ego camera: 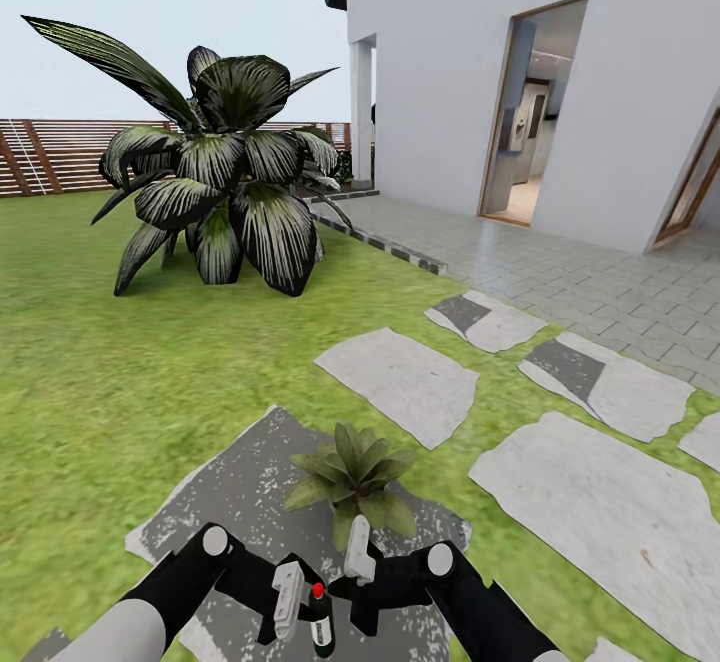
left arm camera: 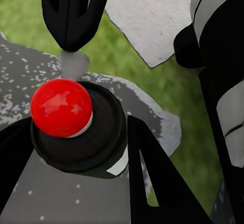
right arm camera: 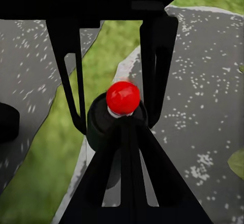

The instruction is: Pick up the pesticide atomizer in the garden and spray insectifuge to fully cover both potted plants in the garden.

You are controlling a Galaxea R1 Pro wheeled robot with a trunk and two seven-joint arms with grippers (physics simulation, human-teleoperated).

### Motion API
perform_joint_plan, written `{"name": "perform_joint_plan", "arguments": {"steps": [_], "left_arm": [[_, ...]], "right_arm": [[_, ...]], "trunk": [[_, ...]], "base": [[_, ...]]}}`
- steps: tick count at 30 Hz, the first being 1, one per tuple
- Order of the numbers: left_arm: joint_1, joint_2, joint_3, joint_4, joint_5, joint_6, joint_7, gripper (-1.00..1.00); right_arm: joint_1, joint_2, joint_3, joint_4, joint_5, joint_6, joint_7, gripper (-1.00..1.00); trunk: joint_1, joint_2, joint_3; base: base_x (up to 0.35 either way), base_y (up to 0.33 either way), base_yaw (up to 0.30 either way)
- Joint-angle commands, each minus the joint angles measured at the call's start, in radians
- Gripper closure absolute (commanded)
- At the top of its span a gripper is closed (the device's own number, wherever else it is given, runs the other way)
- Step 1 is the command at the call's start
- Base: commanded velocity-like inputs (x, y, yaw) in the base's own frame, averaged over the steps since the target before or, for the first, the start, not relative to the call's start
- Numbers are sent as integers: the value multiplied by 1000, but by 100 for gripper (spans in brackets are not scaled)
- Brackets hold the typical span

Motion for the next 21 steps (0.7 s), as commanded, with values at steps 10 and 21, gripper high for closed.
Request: {"name": "perform_joint_plan", "arguments": {"steps": [10,21], "left_arm": [[0,-8,-4,-1,-1,-5,1,100],[0,-2,-1,-3,-3,-4,1,100]], "right_arm": [[0,0,-1,-1,9,-3,2,100],[0,0,-1,0,9,-3,2,100]], "trunk": [[0,0,-1],[0,0,-1]], "base": [[0,0,0],[0,0,0]]}}
